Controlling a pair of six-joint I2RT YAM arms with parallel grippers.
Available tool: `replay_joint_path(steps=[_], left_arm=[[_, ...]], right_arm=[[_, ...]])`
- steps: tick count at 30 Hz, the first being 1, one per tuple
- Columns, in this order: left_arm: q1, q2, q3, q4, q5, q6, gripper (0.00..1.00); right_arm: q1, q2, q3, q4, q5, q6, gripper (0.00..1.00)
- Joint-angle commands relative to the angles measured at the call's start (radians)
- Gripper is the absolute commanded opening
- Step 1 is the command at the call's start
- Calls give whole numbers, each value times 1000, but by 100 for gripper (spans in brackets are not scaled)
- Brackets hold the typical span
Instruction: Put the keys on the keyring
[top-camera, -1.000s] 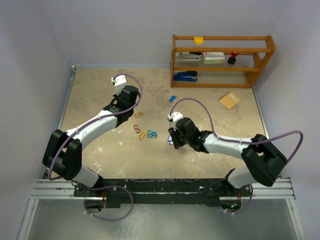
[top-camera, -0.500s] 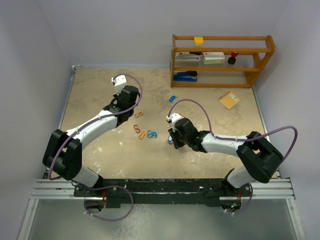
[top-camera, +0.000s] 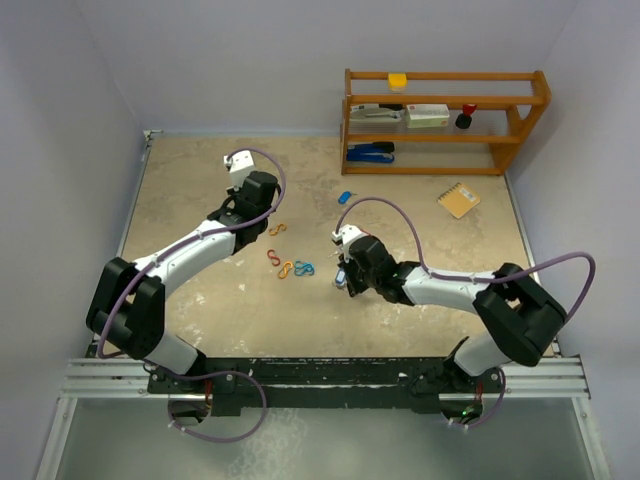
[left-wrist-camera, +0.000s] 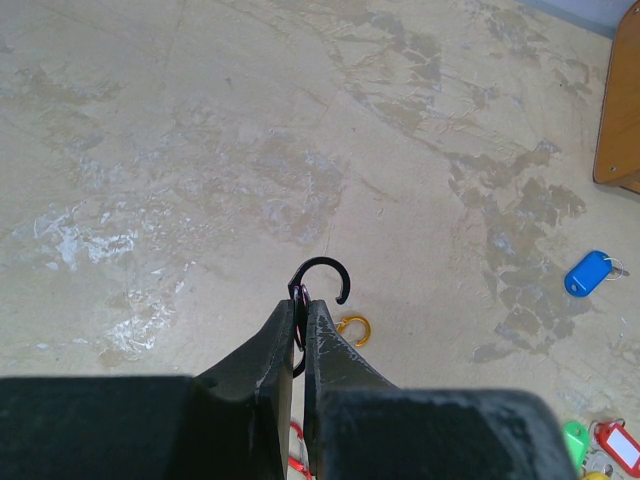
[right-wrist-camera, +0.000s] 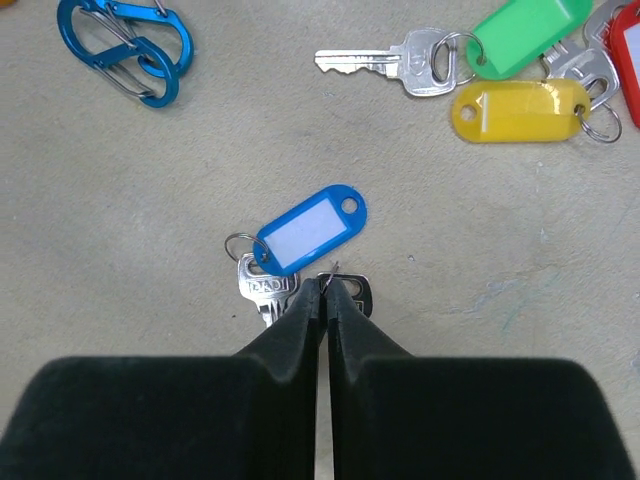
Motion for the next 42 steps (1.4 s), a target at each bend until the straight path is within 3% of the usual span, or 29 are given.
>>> replay_joint_path(steps=[1, 11, 19, 27, 32, 39, 42], left_arm=[[-3, 5, 13, 23, -6, 19, 0], [-4, 11, 9, 79, 134, 19, 0], [-8, 13, 3, 138, 261, 30, 0], [-16, -8, -23, 195, 337, 25, 0], [-26, -7, -29, 226, 381, 25, 0], [-35, -11, -30, 251, 428, 40, 0], [-39, -6, -30, 264, 445, 42, 0]], right_arm=[[6, -62, 11, -3, 13, -7, 1], [5, -261, -34, 10, 0, -19, 0], [5, -397, -109, 114, -41, -97, 0], [-10, -482, -212, 320, -136, -236, 0], [-97, -463, -231, 436, -309, -259, 0], [-269, -366, -335, 828, -616, -205, 0], [-298, -288, -304, 859, -714, -189, 0]])
